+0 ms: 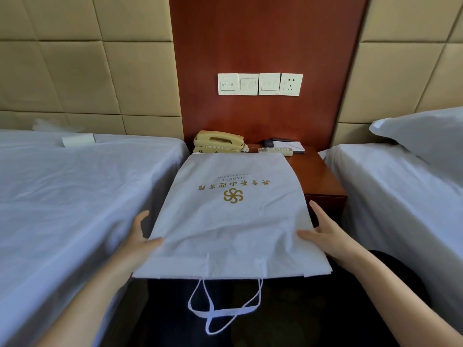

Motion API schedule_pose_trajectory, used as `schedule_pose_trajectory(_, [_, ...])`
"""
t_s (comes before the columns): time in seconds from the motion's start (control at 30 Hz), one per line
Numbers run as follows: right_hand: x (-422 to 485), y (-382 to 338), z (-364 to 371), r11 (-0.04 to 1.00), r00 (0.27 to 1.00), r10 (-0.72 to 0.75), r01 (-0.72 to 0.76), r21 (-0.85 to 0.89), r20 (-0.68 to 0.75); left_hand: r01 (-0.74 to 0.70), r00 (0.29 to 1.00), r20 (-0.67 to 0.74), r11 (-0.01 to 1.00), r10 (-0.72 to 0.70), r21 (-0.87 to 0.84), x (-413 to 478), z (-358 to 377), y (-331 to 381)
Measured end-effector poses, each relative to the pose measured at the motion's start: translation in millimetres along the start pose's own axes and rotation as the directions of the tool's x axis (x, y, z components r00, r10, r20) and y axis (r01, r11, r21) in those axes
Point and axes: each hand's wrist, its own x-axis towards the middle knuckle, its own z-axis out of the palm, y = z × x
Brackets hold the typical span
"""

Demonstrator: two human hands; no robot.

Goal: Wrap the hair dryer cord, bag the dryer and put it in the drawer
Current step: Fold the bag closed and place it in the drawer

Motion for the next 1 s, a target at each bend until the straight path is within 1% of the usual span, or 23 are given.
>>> schedule_pose_trajectory(0.03, [-1.6, -3.9, -1.1, 0.998, 0.998, -0.050, 0.049, -0.024, -0.027, -0.032, 0.999, 0.040, 0.999, 0.033, -0.016, -2.0, -0.6, 4.4])
schedule_pose_trajectory(0.1, [-4.4, -15.0, -0.7, 0.982, 0.979, -0.182, 0.177, -0.061, -0.087, -0.096, 0.993, 0.067, 0.995, 0.096, -0.008, -1.8, -2.5, 18.1])
schedule_pose_trajectory(0.13, [-6.3, -21.9, 0.3, 0.973, 0.964, -0.229, 0.221, -0.067, -0.135, -0.103, 0.992, 0.079, 0.995, 0.103, -0.008, -0.5, -4.7, 26.9])
schedule_pose_trajectory(0.17, [-5.6, -27.2, -0.9, 0.973, 0.958, -0.230, 0.228, -0.031, -0.169, -0.082, 0.992, 0.095, 0.996, 0.086, -0.046, 1.3, -8.0, 34.9])
schedule_pose_trajectory(0.2, [-6.5, -34.7, -3.2, 0.981, 0.971, -0.180, 0.190, 0.049, -0.157, -0.045, 0.992, 0.110, 0.993, 0.057, -0.109, 3.5, -12.4, 41.7])
schedule_pose_trajectory(0.23, [-6.2, -42.5, -7.1, 0.983, 0.992, -0.085, 0.100, 0.156, -0.098, -0.001, 0.993, 0.119, 0.984, 0.023, -0.178, 6.1, -16.1, 47.2])
schedule_pose_trajectory(0.27, [-6.2, -51.2, -10.6, 0.968, 1.000, 0.019, -0.019, 0.249, 0.002, 0.038, 0.992, 0.129, 0.968, -0.006, -0.249, 9.5, -19.7, 52.1])
schedule_pose_trajectory(0.3, [-4.4, -56.9, -15.5, 0.952, 0.990, 0.106, -0.129, 0.279, 0.096, 0.070, 0.988, 0.151, 0.945, -0.022, -0.320, 12.1, -22.8, 57.1])
schedule_pose_trajectory(0.33, [-1.8, -61.0, -20.2, 0.943, 0.971, 0.173, -0.212, 0.255, 0.166, 0.086, 0.984, 0.178, 0.922, -0.019, -0.378, 14.3, -24.6, 62.1])
schedule_pose_trajectory(0.37, [2.1, -63.8, -23.5, 0.944, 0.952, 0.226, -0.266, 0.194, 0.207, 0.094, 0.980, 0.197, 0.899, -0.009, -0.428, 16.7, -24.4, 66.9])
schedule_pose_trajectory(0.43, [9.9, -69.0, -24.3, 0.944, 0.924, 0.302, -0.324, 0.061, 0.236, 0.125, 0.975, 0.219, 0.868, -0.019, -0.481, 21.8, -23.5, 75.4])
schedule_pose_trajectory(0.47, [12.9, -71.8, -22.7, 0.942, 0.916, 0.327, -0.336, -0.001, 0.232, 0.136, 0.974, 0.225, 0.867, -0.028, -0.480, 23.9, -22.9, 77.7])
schedule_pose_trajectory(0.53, [18.9, -75.0, -22.8, 0.940, 0.914, 0.340, -0.319, -0.126, 0.222, 0.148, 0.967, 0.250, 0.895, -0.042, -0.421, 26.3, -23.3, 78.0])
schedule_pose_trajectory(0.63, [21.8, -74.8, -27.4, 0.935, 0.936, 0.287, -0.227, -0.274, 0.204, 0.160, 0.943, 0.324, 0.954, -0.073, -0.252, 27.6, -30.9, 69.9])
schedule_pose_trajectory(0.73, [17.6, -69.5, -34.4, 0.877, 0.946, 0.269, -0.162, -0.453, 0.181, 0.075, 0.921, 0.387, 0.996, -0.050, -0.050, 24.0, -41.5, 55.9])
schedule_pose_trajectory(0.77, [18.3, -66.4, -36.5, 0.851, 0.960, 0.235, -0.126, -0.510, 0.154, 0.054, 0.915, 0.399, 0.999, -0.051, 0.002, 24.3, -42.9, 50.1])
schedule_pose_trajectory(0.8, [20.2, -61.8, -39.0, 0.824, 0.978, 0.168, -0.071, -0.562, 0.123, 0.042, 0.916, 0.398, 0.998, -0.056, 0.044, 24.7, -42.7, 45.4])
schedule_pose_trajectory(0.83, [23.1, -57.2, -42.3, 0.776, 0.994, 0.062, 0.007, -0.631, 0.087, 0.014, 0.924, 0.380, 0.996, -0.046, 0.087, 27.0, -41.2, 40.9])
schedule_pose_trajectory(0.87, [26.0, -53.1, -45.8, 0.689, 0.995, -0.074, 0.096, -0.718, 0.062, -0.039, 0.938, 0.346, 0.990, -0.010, 0.135, 29.9, -39.2, 37.8])
schedule_pose_trajectory(0.9, [30.0, -48.3, -50.4, 0.557, 0.978, -0.199, 0.170, -0.813, 0.068, -0.139, 0.949, 0.309, 0.968, 0.069, 0.211, 36.3, -38.1, 32.9])
schedule_pose_trajectory(0.93, [34.2, -44.1, -54.8, 0.406, 0.956, -0.276, 0.210, -0.889, 0.100, -0.283, 0.941, 0.276, 0.903, 0.196, 0.324, 43.5, -38.1, 28.6])
schedule_pose_trajectory(0.97, [38.6, -38.8, -59.3, 0.272, 0.944, -0.304, 0.218, -0.937, 0.131, -0.428, 0.902, 0.275, 0.779, 0.334, 0.457, 52.6, -39.0, 23.7])
schedule_pose_trajectory(1.0, [43.2, -32.8, -62.9, 0.132, 0.934, -0.317, 0.213, -0.968, 0.163, -0.534, 0.840, 0.294, 0.597, 0.456, 0.598, 63.3, -40.6, 18.0])
